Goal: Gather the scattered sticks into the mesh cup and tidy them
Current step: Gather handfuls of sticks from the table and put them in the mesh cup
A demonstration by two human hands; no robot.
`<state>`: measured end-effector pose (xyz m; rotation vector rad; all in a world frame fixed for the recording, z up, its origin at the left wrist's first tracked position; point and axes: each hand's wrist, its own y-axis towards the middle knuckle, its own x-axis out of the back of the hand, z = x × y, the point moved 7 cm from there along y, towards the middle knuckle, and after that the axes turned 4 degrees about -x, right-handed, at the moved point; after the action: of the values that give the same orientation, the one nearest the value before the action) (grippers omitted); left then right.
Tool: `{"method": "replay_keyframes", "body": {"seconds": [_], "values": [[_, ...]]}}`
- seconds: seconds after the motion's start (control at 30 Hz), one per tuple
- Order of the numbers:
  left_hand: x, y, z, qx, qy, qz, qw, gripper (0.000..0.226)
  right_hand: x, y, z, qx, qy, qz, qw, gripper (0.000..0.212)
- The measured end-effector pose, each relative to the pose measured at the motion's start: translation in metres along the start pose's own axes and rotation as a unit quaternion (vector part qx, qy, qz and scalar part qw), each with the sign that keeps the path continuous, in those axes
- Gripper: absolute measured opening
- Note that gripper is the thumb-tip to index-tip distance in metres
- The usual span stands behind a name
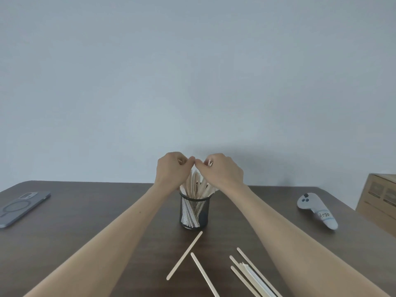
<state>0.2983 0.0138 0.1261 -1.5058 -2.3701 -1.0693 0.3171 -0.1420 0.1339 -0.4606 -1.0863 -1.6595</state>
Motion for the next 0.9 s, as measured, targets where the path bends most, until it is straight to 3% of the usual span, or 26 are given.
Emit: {"method": "replay_keyframes", "body": {"seconds": [0.1,0.23,0.43,0.53,0.63,0.77,0.9], "values": [[0.000,0.002,-0.001,-0.011,0.005,0.003,1.000,0.033,0.002,0.000,0.000,0.004,0.010,-0.008,1.000,0.038],[0.002,-0.007,-0.003,-0.027,0.011,0.010,1.000,0.031,-0.008,-0.008,0.001,0.030,-0.027,0.030,0.999,0.046],[0.048,-0.058,-0.014,-0.071,-0.039,-0.081,0.993,0.018,0.029,-0.036,0.002,0.074,0.093,-0.067,0.991,0.040],[0.047,-0.101,0.005,-0.031,-0.010,-0.028,0.999,0.011,0.040,-0.069,-0.008,0.070,0.147,-0.112,0.980,0.047],[0.029,-0.143,0.034,0.007,0.101,0.063,0.993,0.009,0.045,-0.113,-0.024,0.045,0.168,-0.151,0.973,0.039],[0.008,-0.177,0.046,0.026,0.238,0.150,0.959,0.033,0.016,-0.160,-0.038,0.025,0.080,-0.041,0.996,0.023],[0.004,-0.186,0.043,0.012,0.293,0.168,0.941,0.036,-0.017,-0.191,-0.045,0.023,-0.045,0.095,0.994,0.042]]}}
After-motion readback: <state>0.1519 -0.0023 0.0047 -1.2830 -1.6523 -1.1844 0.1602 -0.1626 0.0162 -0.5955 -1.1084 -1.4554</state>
